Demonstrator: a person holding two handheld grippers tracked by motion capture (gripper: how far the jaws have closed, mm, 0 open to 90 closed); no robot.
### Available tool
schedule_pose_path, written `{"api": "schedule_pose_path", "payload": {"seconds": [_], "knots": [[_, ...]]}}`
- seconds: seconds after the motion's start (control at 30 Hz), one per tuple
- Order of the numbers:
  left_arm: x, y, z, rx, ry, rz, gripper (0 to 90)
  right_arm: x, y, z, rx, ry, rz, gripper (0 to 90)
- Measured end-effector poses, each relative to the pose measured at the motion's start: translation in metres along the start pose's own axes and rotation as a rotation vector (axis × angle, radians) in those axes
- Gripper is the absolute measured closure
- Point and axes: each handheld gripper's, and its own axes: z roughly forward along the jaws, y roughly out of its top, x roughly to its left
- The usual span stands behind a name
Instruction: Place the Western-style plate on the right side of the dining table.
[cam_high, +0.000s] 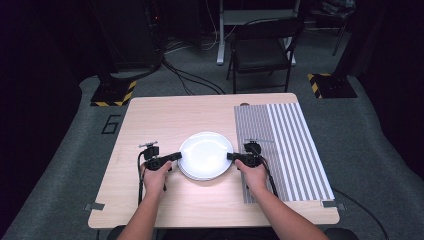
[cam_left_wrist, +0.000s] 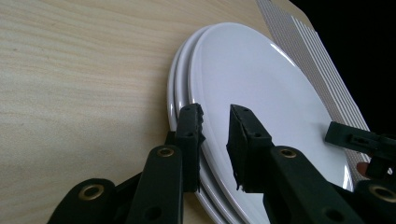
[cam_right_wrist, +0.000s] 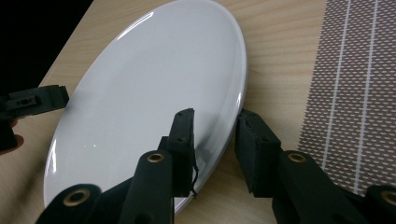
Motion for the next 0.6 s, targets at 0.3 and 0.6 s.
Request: {"api": "schedule_pose_path", "payload": {"seconds": [0.3, 0.6], "knots": [[-0.006, -0.003, 0.007, 0.023, -0.015, 0.014, 73.7, -0.005, 0.003, -0.008, -0.034, -0.008, 0.010, 69.0], [-0.013, -0.008, 0.015, 0.035, -0.027, 0.013, 72.0, -0.010, 0.005, -0.018, -0.055, -0.022, 0.008, 68.2]]}}
